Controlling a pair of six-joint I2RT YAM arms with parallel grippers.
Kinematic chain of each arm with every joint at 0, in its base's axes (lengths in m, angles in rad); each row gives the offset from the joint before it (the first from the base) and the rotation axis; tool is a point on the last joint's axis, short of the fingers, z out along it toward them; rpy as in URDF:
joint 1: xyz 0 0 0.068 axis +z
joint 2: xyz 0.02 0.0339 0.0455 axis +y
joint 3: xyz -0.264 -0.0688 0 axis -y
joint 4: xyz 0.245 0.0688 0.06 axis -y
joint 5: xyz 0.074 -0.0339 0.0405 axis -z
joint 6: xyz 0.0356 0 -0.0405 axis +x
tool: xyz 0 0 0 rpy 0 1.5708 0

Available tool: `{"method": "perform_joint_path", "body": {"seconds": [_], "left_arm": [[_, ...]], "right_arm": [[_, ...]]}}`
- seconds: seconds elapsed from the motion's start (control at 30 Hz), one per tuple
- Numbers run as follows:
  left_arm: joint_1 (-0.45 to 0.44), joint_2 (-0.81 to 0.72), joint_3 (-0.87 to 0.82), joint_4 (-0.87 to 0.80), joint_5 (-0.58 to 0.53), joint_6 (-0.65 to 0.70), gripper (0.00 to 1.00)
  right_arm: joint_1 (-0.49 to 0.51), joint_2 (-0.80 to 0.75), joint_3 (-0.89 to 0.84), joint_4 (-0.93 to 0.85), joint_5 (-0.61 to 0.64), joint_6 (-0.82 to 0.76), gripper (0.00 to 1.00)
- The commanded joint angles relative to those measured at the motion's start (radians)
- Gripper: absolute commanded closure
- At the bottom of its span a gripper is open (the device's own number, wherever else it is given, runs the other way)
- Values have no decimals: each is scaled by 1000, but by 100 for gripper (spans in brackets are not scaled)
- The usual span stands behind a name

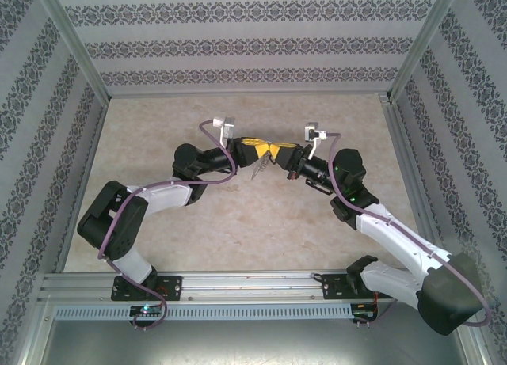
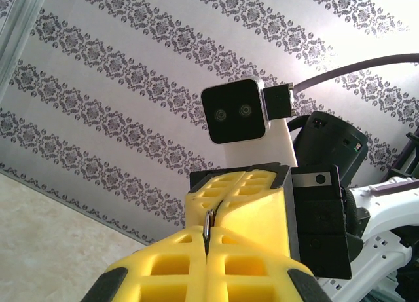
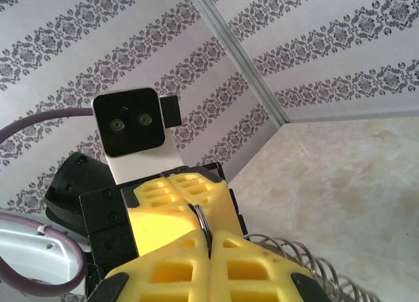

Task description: Put the keys on the keyring

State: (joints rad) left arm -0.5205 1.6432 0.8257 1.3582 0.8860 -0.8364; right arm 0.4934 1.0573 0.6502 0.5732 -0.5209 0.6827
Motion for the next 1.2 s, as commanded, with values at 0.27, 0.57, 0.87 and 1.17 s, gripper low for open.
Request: {"method": "perform_joint_path", "body": {"seconds": [0.27,0.57,0.87,1.17], "left_arm": [[0,15,40,67,25,-30,100],[0,5,17,65,-11,-17,83],[76,-64,-58,65,-114,-4,63],[152,-77,-54,35,-51,-46,63]], "right_arm": [[17,4,35,83,-14,7,98],[18,23,36,91,-27,4,100],[1,20,40,-14,-19,-56,100],[-16,57,42,-39,-68,-86,100]]}}
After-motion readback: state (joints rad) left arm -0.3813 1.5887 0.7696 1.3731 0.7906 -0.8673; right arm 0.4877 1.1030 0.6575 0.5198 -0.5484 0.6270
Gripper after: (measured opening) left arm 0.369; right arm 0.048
